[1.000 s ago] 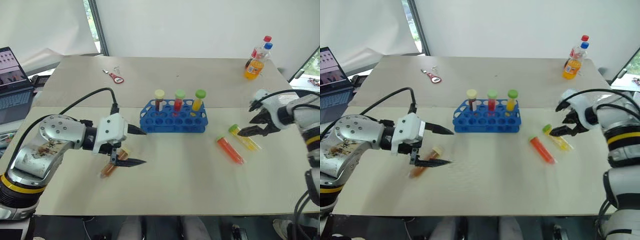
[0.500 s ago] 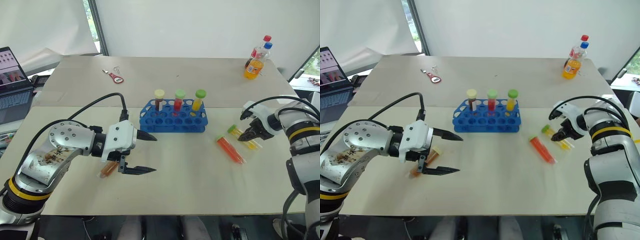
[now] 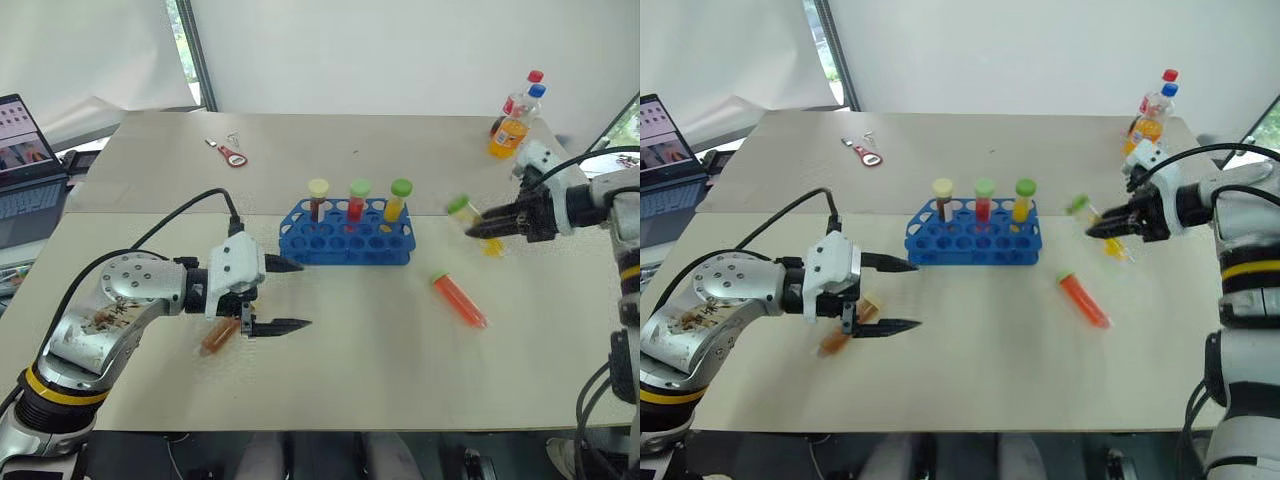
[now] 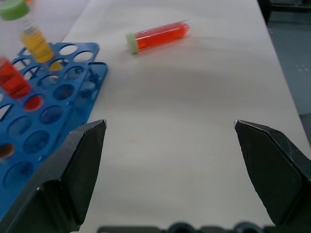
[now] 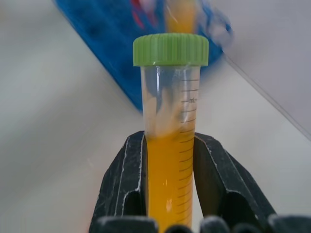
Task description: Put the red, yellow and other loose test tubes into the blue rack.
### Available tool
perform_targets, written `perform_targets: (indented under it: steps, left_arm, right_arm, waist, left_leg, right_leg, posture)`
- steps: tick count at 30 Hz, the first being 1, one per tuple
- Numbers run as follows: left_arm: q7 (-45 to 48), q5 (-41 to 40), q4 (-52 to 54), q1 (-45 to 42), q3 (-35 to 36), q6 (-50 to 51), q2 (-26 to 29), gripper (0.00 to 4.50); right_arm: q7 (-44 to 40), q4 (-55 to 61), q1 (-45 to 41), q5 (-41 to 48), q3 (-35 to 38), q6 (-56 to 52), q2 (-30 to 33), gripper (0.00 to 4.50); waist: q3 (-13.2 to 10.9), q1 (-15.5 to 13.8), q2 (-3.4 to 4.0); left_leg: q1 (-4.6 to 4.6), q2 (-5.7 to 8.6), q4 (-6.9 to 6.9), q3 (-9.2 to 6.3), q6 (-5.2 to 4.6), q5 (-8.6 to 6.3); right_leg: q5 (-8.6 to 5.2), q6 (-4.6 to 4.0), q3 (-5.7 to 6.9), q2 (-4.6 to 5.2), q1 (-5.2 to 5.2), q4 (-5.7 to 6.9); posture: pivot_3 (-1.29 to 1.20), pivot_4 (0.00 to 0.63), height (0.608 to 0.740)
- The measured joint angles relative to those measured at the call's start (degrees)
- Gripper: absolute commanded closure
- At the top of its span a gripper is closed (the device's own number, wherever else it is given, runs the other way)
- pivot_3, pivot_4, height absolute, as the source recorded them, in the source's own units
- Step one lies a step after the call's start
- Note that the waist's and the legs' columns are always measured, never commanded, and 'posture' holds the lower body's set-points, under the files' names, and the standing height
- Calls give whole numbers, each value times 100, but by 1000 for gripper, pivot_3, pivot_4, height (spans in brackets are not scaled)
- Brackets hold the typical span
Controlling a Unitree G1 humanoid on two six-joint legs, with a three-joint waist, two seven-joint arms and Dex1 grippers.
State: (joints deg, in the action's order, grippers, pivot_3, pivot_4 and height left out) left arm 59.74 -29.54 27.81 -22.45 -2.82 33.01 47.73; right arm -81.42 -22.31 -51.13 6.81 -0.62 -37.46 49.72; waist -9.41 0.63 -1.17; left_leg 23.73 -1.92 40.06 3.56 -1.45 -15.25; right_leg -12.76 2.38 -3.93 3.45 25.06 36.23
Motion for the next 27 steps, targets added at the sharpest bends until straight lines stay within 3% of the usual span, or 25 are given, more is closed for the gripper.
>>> perform_targets:
  steps: [5,10,14,27]
  left_arm:
    - [-180,-259,-118,-63,213,243,-185,0]
    - [-426,-295,-286,-66,275,310,-322,0]
    - [-504,-216,-307,-119,255,306,-385,0]
    - [-543,-347,-154,-210,180,489,-407,0]
  right_arm:
    - [2025,1975,1288,771,1121,-534,-1750,3573]
    - [3624,2335,1608,768,1308,129,-2759,3573]
    - [4257,2110,1657,656,1230,755,-3050,3573]
    - [4876,1386,1776,448,761,1940,-3262,3574]
  waist:
    - [0,11,0]
    - [0,-13,-1]
    - [0,-2,-1]
    - [1,35,-1]
  left_leg:
    - [1,6,14,-8,5,3]
    - [2,12,21,0,12,7]
    - [2,12,19,1,13,8]
    - [0,9,18,-1,13,8]
  right_leg:
    - [1,1,-9,3,7,29]
    - [1,2,-5,4,5,52]
    - [1,1,-5,3,5,53]
    - [0,1,-5,1,4,52]
  posture:
    - [0,150,733]
    - [0,150,733]
    - [0,150,733]
    - [0,150,733]
